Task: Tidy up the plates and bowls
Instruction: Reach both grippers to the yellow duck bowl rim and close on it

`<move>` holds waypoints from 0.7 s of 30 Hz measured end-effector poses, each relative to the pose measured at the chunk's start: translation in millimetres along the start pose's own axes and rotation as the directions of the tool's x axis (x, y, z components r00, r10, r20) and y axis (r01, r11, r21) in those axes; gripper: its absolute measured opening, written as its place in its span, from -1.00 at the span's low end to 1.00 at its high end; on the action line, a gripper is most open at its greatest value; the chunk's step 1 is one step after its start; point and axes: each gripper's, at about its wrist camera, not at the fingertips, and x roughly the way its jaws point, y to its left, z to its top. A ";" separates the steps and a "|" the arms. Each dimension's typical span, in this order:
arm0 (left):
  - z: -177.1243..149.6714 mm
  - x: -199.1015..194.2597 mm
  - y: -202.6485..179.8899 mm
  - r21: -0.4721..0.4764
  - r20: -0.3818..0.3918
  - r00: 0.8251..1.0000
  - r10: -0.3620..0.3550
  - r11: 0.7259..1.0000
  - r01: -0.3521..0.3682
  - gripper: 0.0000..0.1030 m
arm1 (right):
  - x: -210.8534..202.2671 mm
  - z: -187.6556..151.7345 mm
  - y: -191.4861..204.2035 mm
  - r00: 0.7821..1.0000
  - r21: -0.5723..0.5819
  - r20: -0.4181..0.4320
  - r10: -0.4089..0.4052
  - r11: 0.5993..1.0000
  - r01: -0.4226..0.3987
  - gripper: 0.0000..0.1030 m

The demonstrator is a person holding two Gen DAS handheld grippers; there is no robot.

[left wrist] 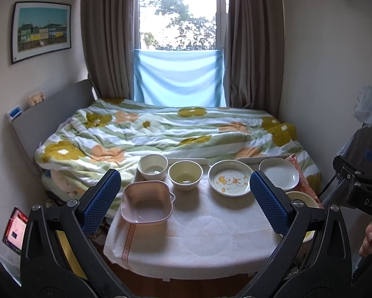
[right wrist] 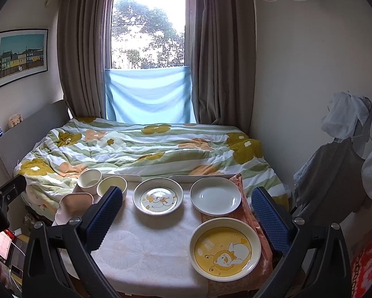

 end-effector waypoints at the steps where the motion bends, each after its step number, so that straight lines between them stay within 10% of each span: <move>1: 1.7 4.8 -2.3 0.007 -0.013 1.000 -0.012 1.000 0.012 0.99 | -1.3 0.7 -3.7 1.000 0.011 -0.003 -0.003 1.000 0.003 1.00; 9: -7.8 81.4 -52.6 0.083 -0.187 0.965 -0.182 0.976 0.200 0.99 | 27.9 -35.4 -60.3 0.991 0.135 -0.124 -0.048 0.989 0.064 1.00; 21: -105.5 220.3 -196.5 0.085 -0.524 0.798 -0.296 0.915 0.395 0.95 | 123.2 -135.7 -196.2 0.929 0.362 -0.357 0.100 0.931 0.039 0.70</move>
